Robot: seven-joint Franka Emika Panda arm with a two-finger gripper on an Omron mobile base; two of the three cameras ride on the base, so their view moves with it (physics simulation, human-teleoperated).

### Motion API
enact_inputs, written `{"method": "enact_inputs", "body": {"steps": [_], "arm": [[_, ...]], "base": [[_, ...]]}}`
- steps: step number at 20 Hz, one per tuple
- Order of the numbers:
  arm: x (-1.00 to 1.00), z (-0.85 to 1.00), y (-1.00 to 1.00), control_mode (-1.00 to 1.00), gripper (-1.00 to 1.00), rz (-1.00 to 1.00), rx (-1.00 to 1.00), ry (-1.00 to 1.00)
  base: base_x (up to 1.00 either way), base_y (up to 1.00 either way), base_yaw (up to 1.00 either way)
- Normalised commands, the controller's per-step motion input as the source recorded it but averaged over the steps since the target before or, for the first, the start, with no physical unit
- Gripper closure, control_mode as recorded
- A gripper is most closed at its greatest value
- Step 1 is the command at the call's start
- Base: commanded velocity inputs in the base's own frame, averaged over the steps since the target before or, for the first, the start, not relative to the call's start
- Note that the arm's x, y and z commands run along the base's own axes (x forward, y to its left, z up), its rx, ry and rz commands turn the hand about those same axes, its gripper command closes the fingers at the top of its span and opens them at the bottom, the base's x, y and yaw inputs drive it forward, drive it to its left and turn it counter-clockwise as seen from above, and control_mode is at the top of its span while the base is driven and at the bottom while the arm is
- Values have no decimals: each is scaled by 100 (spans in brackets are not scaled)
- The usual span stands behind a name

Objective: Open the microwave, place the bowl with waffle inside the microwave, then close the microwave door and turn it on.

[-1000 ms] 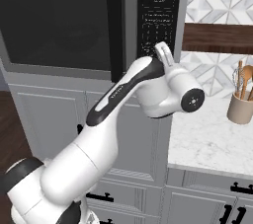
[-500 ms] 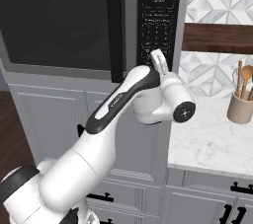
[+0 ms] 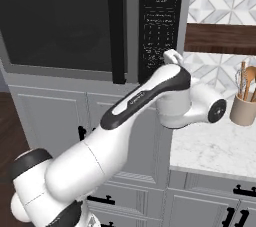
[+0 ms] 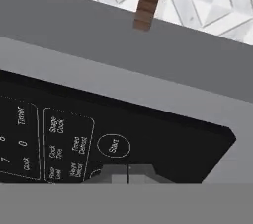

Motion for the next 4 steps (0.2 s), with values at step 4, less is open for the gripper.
{"method": "enact_inputs", "body": {"steps": [4], "arm": [[-100, -1, -3, -100, 100, -6, 0, -21]], "base": [[0, 0, 0]]}}
